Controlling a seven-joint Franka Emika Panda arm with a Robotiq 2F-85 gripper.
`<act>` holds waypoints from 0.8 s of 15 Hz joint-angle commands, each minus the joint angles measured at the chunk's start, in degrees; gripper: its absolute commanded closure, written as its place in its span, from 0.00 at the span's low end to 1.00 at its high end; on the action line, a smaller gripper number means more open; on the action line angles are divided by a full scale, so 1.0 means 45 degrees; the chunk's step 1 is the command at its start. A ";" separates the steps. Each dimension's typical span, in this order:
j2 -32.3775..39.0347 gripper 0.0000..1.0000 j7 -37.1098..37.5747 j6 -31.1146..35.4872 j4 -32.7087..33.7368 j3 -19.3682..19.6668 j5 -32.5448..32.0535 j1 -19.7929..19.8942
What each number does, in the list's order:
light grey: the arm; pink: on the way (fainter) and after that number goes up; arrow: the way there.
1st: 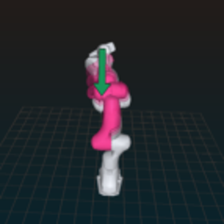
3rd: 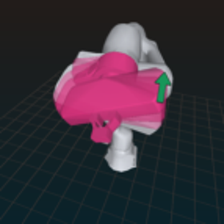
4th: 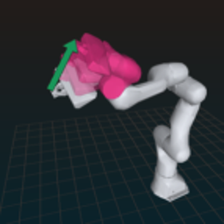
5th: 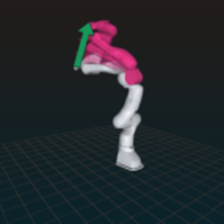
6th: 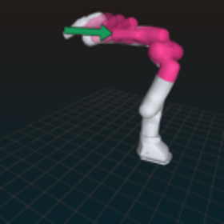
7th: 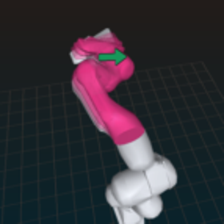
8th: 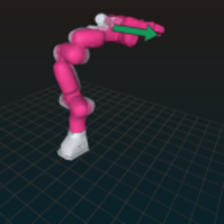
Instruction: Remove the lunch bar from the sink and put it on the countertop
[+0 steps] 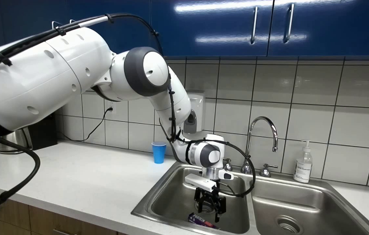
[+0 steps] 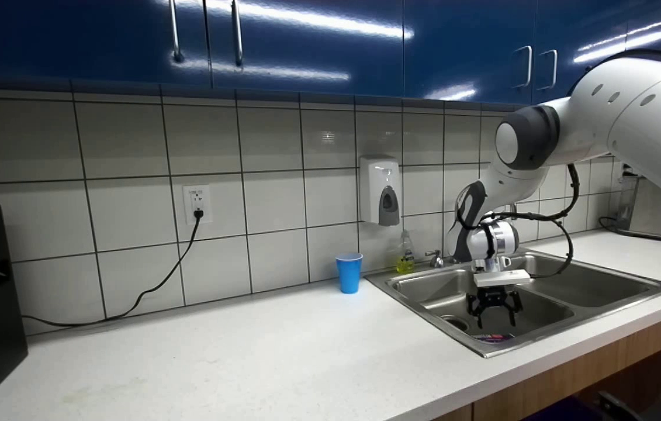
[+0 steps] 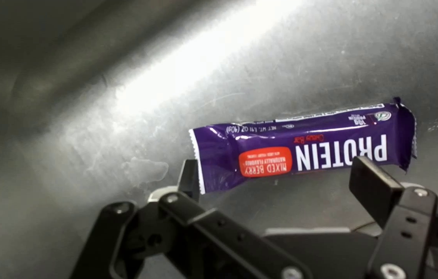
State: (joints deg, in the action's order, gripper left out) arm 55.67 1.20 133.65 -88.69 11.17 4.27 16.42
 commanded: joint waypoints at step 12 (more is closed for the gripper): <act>-0.0322 0.00 0.4230 0.1419 -0.1254 -0.0463 0.4055 0.0108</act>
State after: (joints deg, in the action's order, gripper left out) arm 55.66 16.33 139.44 -92.58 9.57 20.36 16.45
